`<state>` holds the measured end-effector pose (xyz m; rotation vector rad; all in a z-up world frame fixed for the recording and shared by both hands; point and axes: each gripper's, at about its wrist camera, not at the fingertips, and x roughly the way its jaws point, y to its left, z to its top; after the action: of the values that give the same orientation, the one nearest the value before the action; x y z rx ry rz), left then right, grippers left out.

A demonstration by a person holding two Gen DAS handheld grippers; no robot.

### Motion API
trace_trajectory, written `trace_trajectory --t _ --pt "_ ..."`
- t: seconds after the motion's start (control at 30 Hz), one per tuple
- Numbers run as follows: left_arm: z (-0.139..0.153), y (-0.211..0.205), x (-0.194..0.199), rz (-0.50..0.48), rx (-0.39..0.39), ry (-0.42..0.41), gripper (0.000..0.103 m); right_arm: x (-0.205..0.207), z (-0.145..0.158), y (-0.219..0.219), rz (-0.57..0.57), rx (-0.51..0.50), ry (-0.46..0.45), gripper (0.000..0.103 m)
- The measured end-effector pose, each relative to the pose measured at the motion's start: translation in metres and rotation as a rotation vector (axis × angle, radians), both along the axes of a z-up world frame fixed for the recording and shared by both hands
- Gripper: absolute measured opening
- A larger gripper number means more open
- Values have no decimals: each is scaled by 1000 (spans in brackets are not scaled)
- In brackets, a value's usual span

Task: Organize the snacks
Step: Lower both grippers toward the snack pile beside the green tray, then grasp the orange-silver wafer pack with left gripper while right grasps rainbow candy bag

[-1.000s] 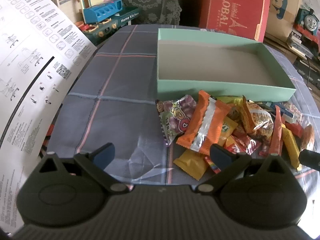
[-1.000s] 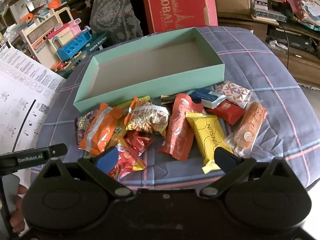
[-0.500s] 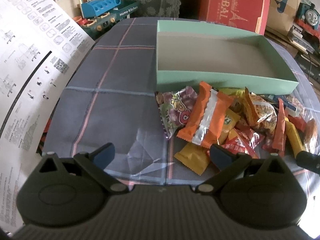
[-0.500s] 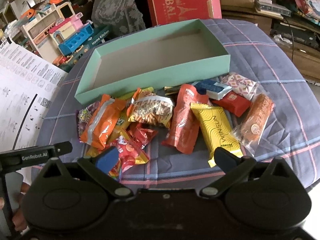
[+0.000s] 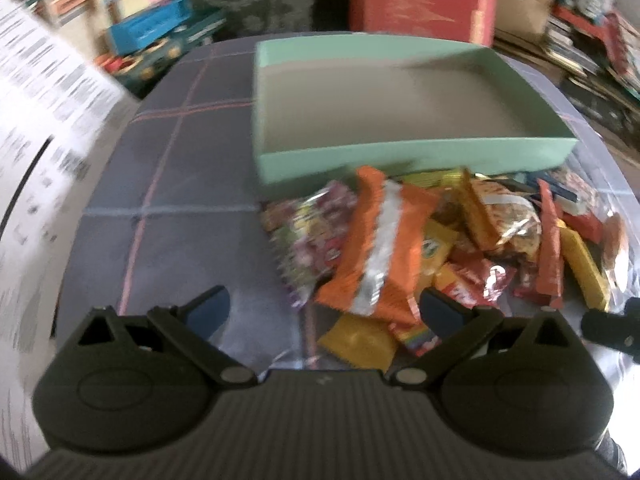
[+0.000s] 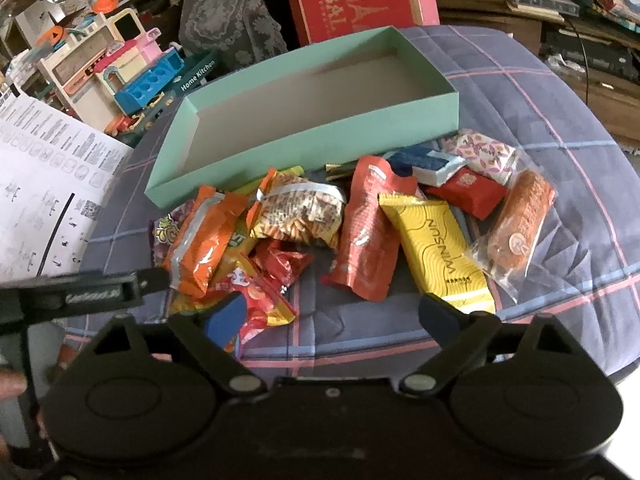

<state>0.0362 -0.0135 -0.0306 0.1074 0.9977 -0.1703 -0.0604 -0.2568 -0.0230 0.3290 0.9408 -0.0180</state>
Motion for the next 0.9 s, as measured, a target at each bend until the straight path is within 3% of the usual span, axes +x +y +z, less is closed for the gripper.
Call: trace_trajectory --t 0.23,0.3,0.33,0.53,0.9 --pt "-16 -35 26 -100 33 19 82 2 -8 2 25 38 23 85" --pt "-24 -41 31 -128 41 37 54 5 -12 5 46 57 33 84" --pt "-26 -42 32 -131 42 46 49 6 -14 8 57 63 39 84" --pt "-26 -27 26 -143 -2 53 47 23 -25 34 148 49 73 84" --pt "-26 16 24 -74 -58 110 48 60 -43 84 308 -36 40 84"
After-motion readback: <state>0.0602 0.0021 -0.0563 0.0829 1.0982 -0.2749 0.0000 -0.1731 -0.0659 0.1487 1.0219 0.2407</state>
